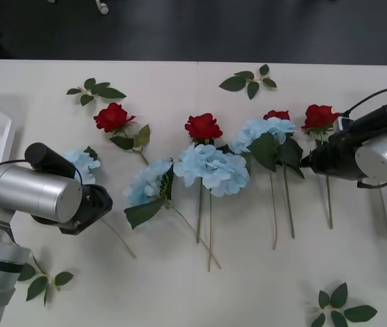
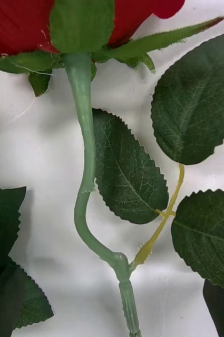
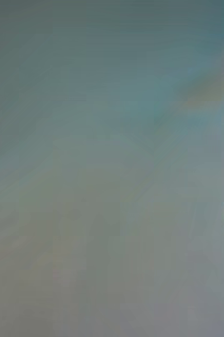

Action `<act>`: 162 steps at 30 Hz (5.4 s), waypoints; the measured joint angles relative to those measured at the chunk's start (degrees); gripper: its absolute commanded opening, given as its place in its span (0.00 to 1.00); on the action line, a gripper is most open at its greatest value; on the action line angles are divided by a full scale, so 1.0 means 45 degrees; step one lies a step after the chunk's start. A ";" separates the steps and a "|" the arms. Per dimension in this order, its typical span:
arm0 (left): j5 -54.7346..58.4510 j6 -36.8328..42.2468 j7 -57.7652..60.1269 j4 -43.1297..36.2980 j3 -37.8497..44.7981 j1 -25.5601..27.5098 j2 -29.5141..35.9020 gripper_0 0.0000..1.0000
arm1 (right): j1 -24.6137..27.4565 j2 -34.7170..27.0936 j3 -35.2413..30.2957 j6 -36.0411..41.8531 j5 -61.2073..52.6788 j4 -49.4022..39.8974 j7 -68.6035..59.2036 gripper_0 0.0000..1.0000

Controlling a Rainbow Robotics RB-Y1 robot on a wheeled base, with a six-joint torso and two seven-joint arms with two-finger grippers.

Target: Put the red flowers into the right box and the blue flowers into the left box

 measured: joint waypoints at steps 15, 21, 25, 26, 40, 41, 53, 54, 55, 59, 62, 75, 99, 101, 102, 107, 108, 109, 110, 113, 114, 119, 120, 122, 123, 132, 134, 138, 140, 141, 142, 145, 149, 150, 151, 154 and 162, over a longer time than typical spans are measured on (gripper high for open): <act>0.0047 0.0615 0.0001 -0.0852 0.0347 0.0000 0.0041 0.00 | 0.0000 0.0000 0.0542 0.0000 0.0129 0.0001 0.0006 0.44; 0.0406 0.1653 0.0001 -0.2688 0.0838 0.0000 0.0848 0.00 | 0.0000 0.0000 0.0542 0.0001 0.0129 0.0018 0.0006 0.00; 0.0621 0.1939 0.0001 -0.3990 0.1434 0.0066 0.1347 0.00 | 0.0000 0.0000 0.0542 0.0001 0.0129 0.0104 0.0007 0.00; 0.0676 0.1938 0.0001 -0.4350 0.1705 0.0142 0.1385 0.00 | 0.0000 0.0000 0.0542 0.0001 0.0129 0.0118 0.0008 0.00; 0.3096 0.1936 -0.1525 -0.5075 0.6228 0.0553 0.2323 0.00 | 0.0001 -0.0132 -0.0914 0.0675 -0.0822 0.0053 0.0486 0.00; 0.3253 0.1935 -0.1870 -0.4792 0.6489 0.0536 0.2459 0.00 | 0.0001 -0.0258 -0.1195 0.0948 -0.0947 -0.0075 0.0700 0.00; 0.3730 0.0412 -0.4954 0.0656 0.7526 -0.0756 0.4496 0.00 | 0.0004 -0.2823 -0.4252 0.5105 -0.2401 -0.3087 0.1228 0.00; 0.3791 0.0179 -0.5260 0.1135 0.7527 -0.0892 0.4661 0.00 | 0.0003 -0.3106 -0.4408 0.5320 -0.2623 -0.3262 0.1246 0.00; 0.3840 -0.0045 -0.5555 0.1563 0.7527 -0.1014 0.4803 0.00 | 0.0003 -0.3392 -0.4547 0.5535 -0.2849 -0.3398 0.1303 0.00; 0.4023 -0.1067 -0.6454 0.3473 0.7527 -0.1434 0.5290 0.00 | 0.0002 -0.4500 -0.5032 0.6485 -0.3677 -0.3486 0.3198 0.00; 0.4135 -0.1654 -0.6848 0.4625 0.7527 -0.1641 0.5507 0.00 | 0.0002 -0.5127 -0.5363 0.6976 -0.3946 -0.3102 0.4370 0.00; 0.4522 -0.3830 -0.7430 0.7504 0.7527 -0.1714 0.5570 0.00 | 0.0018 -0.5558 -0.5709 0.7680 -0.3157 -0.0175 0.6031 0.00; 0.5268 -0.4769 -0.7950 0.8354 0.6761 -0.1714 0.5570 1.00 | 0.5518 -0.4659 -0.7361 0.3681 -0.0446 -0.0381 0.6048 0.00; 0.5524 -0.4768 -0.7950 0.8354 0.6761 -0.1714 0.5570 1.00 | 0.5506 -0.4655 -0.7172 0.3203 -0.0293 -0.0387 0.6049 0.00; 0.5699 -0.4768 -0.7950 0.8354 0.6761 -0.1714 0.5570 1.00 | 0.5505 -0.4652 -0.7104 0.2988 -0.0127 -0.0393 0.6049 0.00; 0.6888 -0.4343 -0.7950 0.8182 0.6763 -0.1714 0.5570 1.00 | 0.5505 -0.4416 -0.7117 0.2491 0.0241 -0.0396 0.6049 0.00; 0.7055 -0.4055 -0.7950 0.8016 0.6765 -0.1714 0.5570 1.00 | 0.5505 -0.4332 -0.7149 0.2445 0.0246 -0.0396 0.6049 0.00; 0.7200 -0.3751 -0.7950 0.7815 0.6766 -0.1714 0.5570 1.00 | 0.5505 -0.4254 -0.7178 0.2387 0.0257 -0.0395 0.6049 0.00; 0.7337 -0.3460 -0.7950 0.7566 0.6767 -0.1714 0.5570 1.00 | 0.5505 -0.4179 -0.7201 0.2311 0.0302 -0.0393 0.6049 0.00; 0.7641 -0.2573 -0.7950 0.6609 0.6801 -0.1714 0.5570 1.00 | 0.5505 -0.4005 -0.7204 0.1956 0.0606 -0.0363 0.6049 0.00; 0.7671 -0.2278 -0.7949 0.6244 0.6831 -0.1714 0.5569 1.00 | 0.5505 -0.3954 -0.7201 0.1800 0.0631 -0.0327 0.6049 0.00; 0.7651 -0.1279 -0.7633 0.4268 0.6643 -0.1714 0.5569 1.00 | 0.5502 -0.3883 -0.7141 0.1491 0.0632 -0.0190 0.6049 0.65; 0.7601 -0.1179 -0.7221 0.3855 0.6468 -0.1713 0.5569 1.00 | 0.5502 -0.3883 -0.7130 0.1481 0.0632 -0.0189 0.6049 0.80; 0.7414 -0.1010 -0.5887 0.3071 0.5937 -0.1714 0.5569 1.00 | 0.5501 -0.3883 -0.7102 0.1337 0.0632 -0.0188 0.6049 0.88; 0.7325 -0.0968 -0.5147 0.2725 0.5640 -0.1714 0.5568 1.00 | 0.5501 -0.3883 -0.7097 0.1226 0.0632 -0.0188 0.6049 0.88; 0.5198 -0.0340 -0.2773 0.0205 0.5055 -0.1714 0.3285 1.00 | 0.5495 -0.3883 -0.7097 0.0895 0.0632 -0.0180 0.6050 0.88; 0.4611 -0.0262 -0.2039 -0.0142 0.5163 -0.1714 0.2338 1.00 | 0.5491 -0.3883 -0.7097 0.0678 0.0580 -0.0182 0.6050 0.88; 0.3326 -0.0251 -0.1197 -0.0673 0.4750 -0.1729 0.0890 1.00 | 0.5328 -0.3884 -0.7101 0.0639 -0.0203 -0.0184 0.6051 0.88; 0.2670 -0.0251 -0.1066 -0.0786 0.4032 -0.1803 0.0605 1.00 | 0.5195 -0.3884 -0.7115 0.0638 -0.0730 -0.0199 0.6086 0.88; 0.2353 -0.0251 -0.0839 -0.0794 0.3543 -0.1895 0.0559 1.00 | 0.5141 -0.3884 -0.7131 0.0638 -0.0997 -0.0240 0.6207 0.88; 0.2081 -0.0251 -0.0470 -0.0794 0.3001 -0.2014 0.0563 1.00 | 0.5109 -0.3884 -0.7159 0.0639 -0.1202 -0.0335 0.6421 0.88; 0.1398 -0.0251 0.1106 -0.0789 0.1426 -0.2469 0.0614 1.00 | 0.5106 -0.3884 -0.7426 0.0836 -0.1668 -0.0880 0.7204 0.88; 0.0811 -0.0250 0.1940 -0.0454 -0.0005 -0.3231 0.0604 1.00 | 0.5106 -0.3884 -0.7886 0.1030 -0.3067 -0.1517 0.8032 0.88; 0.0703 -0.0250 0.1950 -0.0230 -0.0220 -0.3454 0.0582 1.00 | 0.5106 -0.3884 -0.7947 0.1031 -0.3428 -0.1652 0.8220 0.88; 0.0583 -0.0250 0.1989 0.0041 -0.0397 -0.3702 0.0539 1.00 | 0.5106 -0.3884 -0.7987 0.1040 -0.3752 -0.1808 0.8459 0.88; 0.0195 -0.0250 0.2197 0.0989 -0.0609 -0.4375 0.0251 1.00 | 0.5106 -0.3884 -0.7997 0.1371 -0.4627 -0.2389 0.9206 0.88; -0.0713 -0.0726 0.2212 0.3101 -0.0605 -0.5404 -0.0736 1.00 | 0.5106 -0.3362 -0.7987 0.1717 -0.5898 -0.4066 0.9623 0.88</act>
